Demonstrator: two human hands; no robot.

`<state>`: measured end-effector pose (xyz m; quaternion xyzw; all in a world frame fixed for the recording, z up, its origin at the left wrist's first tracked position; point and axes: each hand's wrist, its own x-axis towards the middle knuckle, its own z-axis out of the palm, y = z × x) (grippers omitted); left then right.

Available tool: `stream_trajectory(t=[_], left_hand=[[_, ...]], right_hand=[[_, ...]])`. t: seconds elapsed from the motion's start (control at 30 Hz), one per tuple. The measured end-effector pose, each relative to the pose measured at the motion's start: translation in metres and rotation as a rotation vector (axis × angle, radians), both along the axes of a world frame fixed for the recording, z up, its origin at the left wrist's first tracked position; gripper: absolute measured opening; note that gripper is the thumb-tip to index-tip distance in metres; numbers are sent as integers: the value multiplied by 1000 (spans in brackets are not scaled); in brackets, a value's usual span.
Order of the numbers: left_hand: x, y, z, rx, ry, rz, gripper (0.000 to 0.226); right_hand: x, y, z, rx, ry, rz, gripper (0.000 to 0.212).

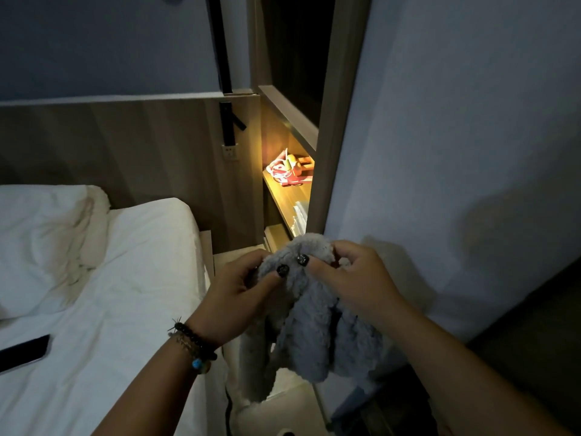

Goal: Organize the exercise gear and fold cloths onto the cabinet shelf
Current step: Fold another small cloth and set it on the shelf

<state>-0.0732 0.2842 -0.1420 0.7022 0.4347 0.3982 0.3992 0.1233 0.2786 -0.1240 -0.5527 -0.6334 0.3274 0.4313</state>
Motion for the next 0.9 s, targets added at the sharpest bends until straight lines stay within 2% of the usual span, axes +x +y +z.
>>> stream_trajectory(t=[0.1, 0.23, 0.37, 0.5, 0.67, 0.9], left_hand=[[-6, 46, -4, -11, -16, 13, 21], [-21, 109, -11, -14, -23, 20, 27], [-36, 165, -12, 27, -25, 79, 30], [-48, 216, -7, 53, -28, 120, 27], [-71, 283, -20, 68, 41, 205, 12], [-119, 390, -62, 2, 164, 283, 14]], right_hand=[[-7, 45, -5, 51, -12, -63, 10], [-19, 113, -6, 145, -22, -196, 37], [-34, 175, -9, 179, -39, -209, 25], [-46, 225, -14, 153, -30, -202, 36], [-61, 299, -21, -61, 341, -345, 23], [-97, 401, -41, -163, 475, -454, 21]])
